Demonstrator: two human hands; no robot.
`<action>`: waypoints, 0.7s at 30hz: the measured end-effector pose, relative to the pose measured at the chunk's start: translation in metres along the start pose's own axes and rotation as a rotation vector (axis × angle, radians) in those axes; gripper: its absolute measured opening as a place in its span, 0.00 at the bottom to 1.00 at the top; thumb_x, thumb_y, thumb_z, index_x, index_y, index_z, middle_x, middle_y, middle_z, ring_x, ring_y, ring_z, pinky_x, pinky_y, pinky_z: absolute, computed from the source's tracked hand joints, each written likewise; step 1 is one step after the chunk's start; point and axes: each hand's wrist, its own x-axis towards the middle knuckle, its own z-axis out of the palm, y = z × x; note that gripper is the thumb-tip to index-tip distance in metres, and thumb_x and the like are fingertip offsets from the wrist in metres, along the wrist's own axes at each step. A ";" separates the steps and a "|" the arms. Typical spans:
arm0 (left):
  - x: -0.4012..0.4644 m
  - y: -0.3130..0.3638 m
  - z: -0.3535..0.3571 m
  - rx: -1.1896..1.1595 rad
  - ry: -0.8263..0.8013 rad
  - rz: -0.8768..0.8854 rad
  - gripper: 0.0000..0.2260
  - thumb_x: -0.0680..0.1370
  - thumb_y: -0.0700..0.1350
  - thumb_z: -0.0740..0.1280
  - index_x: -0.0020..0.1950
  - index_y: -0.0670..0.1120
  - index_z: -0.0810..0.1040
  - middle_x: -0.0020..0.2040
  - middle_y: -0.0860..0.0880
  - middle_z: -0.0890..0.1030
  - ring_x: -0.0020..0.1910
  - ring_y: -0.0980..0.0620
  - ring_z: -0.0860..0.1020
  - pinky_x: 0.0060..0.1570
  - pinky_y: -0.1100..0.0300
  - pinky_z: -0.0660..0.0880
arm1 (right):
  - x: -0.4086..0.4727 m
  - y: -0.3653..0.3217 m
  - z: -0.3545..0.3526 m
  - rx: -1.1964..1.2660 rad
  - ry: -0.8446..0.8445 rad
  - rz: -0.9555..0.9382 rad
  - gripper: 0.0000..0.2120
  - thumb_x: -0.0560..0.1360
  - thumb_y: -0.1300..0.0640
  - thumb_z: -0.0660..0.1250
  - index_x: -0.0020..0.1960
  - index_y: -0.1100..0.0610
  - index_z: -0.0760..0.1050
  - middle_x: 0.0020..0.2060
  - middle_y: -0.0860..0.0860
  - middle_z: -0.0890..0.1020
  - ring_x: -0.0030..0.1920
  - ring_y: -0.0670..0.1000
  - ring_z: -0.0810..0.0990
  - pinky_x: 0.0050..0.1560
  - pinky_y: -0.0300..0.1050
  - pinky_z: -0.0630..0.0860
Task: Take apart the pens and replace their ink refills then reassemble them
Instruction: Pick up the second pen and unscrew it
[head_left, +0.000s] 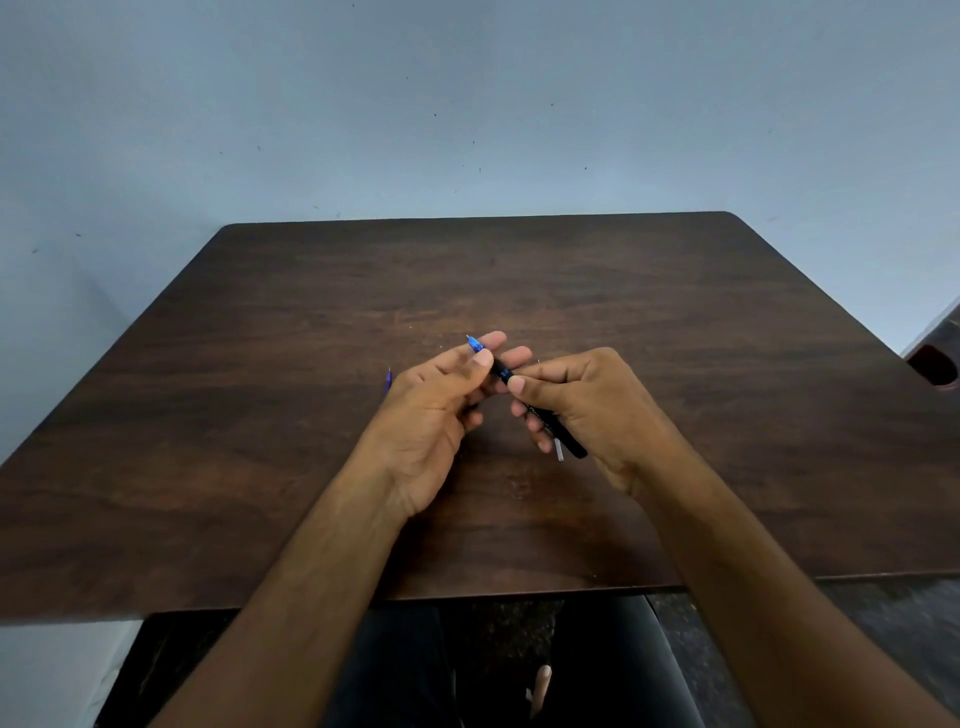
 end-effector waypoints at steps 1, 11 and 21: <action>0.000 0.000 0.000 0.004 0.008 0.011 0.12 0.82 0.45 0.63 0.64 0.49 0.80 0.60 0.51 0.84 0.54 0.57 0.80 0.49 0.56 0.65 | 0.000 0.000 0.000 0.003 0.000 0.007 0.08 0.79 0.62 0.69 0.47 0.64 0.85 0.29 0.51 0.81 0.26 0.45 0.75 0.28 0.41 0.74; 0.003 -0.001 0.002 -0.013 0.253 0.008 0.13 0.64 0.54 0.79 0.41 0.47 0.85 0.43 0.48 0.86 0.41 0.54 0.77 0.41 0.59 0.67 | 0.002 -0.002 0.004 0.037 -0.034 0.012 0.06 0.78 0.62 0.70 0.47 0.63 0.85 0.31 0.53 0.82 0.26 0.45 0.76 0.28 0.41 0.75; -0.001 0.000 -0.007 -0.011 0.011 0.020 0.12 0.81 0.47 0.66 0.63 0.48 0.81 0.59 0.50 0.84 0.53 0.55 0.79 0.48 0.58 0.68 | 0.002 -0.002 0.000 0.019 0.009 0.026 0.07 0.78 0.63 0.69 0.48 0.61 0.86 0.32 0.55 0.82 0.28 0.47 0.76 0.28 0.40 0.75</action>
